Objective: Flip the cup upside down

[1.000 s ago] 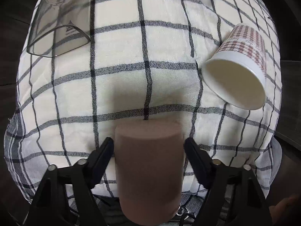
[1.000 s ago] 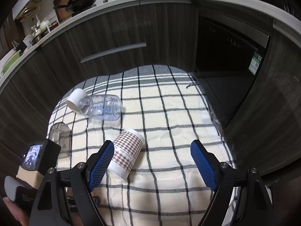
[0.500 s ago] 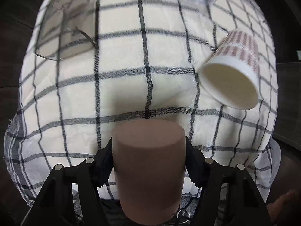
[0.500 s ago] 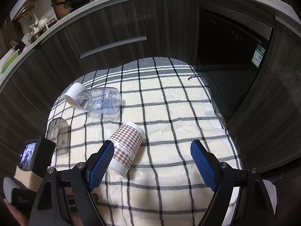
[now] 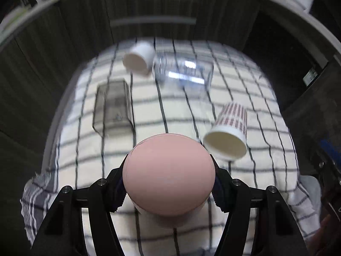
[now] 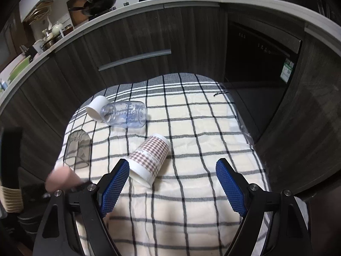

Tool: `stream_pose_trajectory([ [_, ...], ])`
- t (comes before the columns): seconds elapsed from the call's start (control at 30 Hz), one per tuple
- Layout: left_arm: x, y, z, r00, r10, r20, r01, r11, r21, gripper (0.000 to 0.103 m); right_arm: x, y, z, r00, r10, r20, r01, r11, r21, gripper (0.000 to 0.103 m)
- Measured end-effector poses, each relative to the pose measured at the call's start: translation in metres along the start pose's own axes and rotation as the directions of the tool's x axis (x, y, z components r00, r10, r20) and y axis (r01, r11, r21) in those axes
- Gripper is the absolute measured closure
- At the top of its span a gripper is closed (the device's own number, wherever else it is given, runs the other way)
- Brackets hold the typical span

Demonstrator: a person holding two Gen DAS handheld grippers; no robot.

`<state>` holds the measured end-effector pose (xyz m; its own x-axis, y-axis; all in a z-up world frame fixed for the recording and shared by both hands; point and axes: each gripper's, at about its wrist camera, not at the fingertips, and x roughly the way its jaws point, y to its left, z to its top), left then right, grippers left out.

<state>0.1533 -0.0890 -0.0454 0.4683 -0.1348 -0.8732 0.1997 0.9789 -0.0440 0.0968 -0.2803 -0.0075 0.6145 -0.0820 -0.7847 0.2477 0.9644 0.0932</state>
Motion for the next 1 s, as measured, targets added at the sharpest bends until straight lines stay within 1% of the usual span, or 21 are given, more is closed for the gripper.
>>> stream_pose_trajectory([
  [0.03, 0.0, 0.0, -0.004, 0.999, 0.002, 0.032, -0.002, 1.0, 0.001, 0.038, -0.001, 0.001, -0.004, 1.0, -0.008, -0.001, 0.008, 1.0, -0.006, 0.02],
  [0.13, 0.0, 0.0, -0.01, 0.995, -0.004, 0.095, 0.005, 1.0, -0.009, 0.038, -0.003, 0.002, -0.014, 0.999, -0.029, -0.018, 0.028, 0.999, -0.022, 0.02],
  [0.2, -0.003, -0.003, -0.015, 0.99, 0.012, 0.138, -0.011, 1.0, -0.005, 0.038, -0.005, 0.002, -0.019, 0.999, -0.043, -0.019, 0.042, 0.999, -0.032, 0.02],
  [0.27, -0.002, -0.004, -0.02, 0.981, 0.031, 0.189, -0.035, 0.999, 0.016, 0.038, -0.006, 0.003, -0.023, 0.998, -0.055, -0.01, 0.055, 0.998, -0.039, 0.02],
  [0.33, 0.004, -0.004, -0.026, 0.977, 0.039, 0.209, -0.044, 0.999, 0.02, 0.038, -0.004, 0.004, -0.028, 0.997, -0.069, -0.016, 0.068, 0.997, -0.047, 0.02],
  [0.5, 0.024, 0.004, -0.033, 0.985, 0.017, 0.173, -0.013, 1.0, -0.02, 0.038, 0.002, 0.009, -0.034, 0.995, -0.089, -0.031, 0.087, 0.994, -0.073, 0.02],
  [0.57, 0.025, 0.002, -0.034, 0.984, 0.024, 0.179, -0.024, 1.0, 0.0, 0.038, 0.003, 0.011, -0.035, 0.995, -0.093, -0.035, 0.09, 0.993, -0.078, 0.02],
  [0.63, 0.026, 0.0, -0.033, 0.986, 0.025, 0.164, -0.027, 1.0, 0.006, 0.037, 0.004, 0.011, -0.035, 0.994, -0.1, -0.038, 0.096, 0.992, -0.081, 0.02],
  [0.67, 0.027, 0.001, -0.032, 0.988, 0.02, 0.152, -0.02, 1.0, 0.002, 0.036, 0.005, 0.012, -0.034, 0.994, -0.102, -0.04, 0.098, 0.992, -0.08, 0.02],
  [0.73, 0.026, 0.002, -0.032, 0.989, 0.022, 0.148, -0.021, 1.0, -0.008, 0.021, 0.005, 0.011, -0.033, 0.994, -0.104, -0.041, 0.101, 0.992, -0.073, 0.02],
  [0.77, 0.025, 0.002, -0.032, 0.988, 0.021, 0.151, -0.02, 1.0, -0.011, 0.019, 0.005, 0.01, -0.031, 0.994, -0.106, -0.04, 0.103, 0.992, -0.07, 0.02],
  [0.93, 0.015, 0.002, -0.032, 0.99, 0.009, 0.144, -0.009, 1.0, -0.004, 0.018, -0.002, 0.007, -0.026, 0.994, -0.11, -0.026, 0.109, 0.992, -0.058, 0.02],
  [1.0, 0.006, 0.002, -0.032, 0.988, 0.01, 0.154, -0.01, 1.0, 0.004, 0.018, -0.007, 0.007, -0.025, 0.994, -0.108, -0.013, 0.107, 0.993, -0.054, 0.02],
])
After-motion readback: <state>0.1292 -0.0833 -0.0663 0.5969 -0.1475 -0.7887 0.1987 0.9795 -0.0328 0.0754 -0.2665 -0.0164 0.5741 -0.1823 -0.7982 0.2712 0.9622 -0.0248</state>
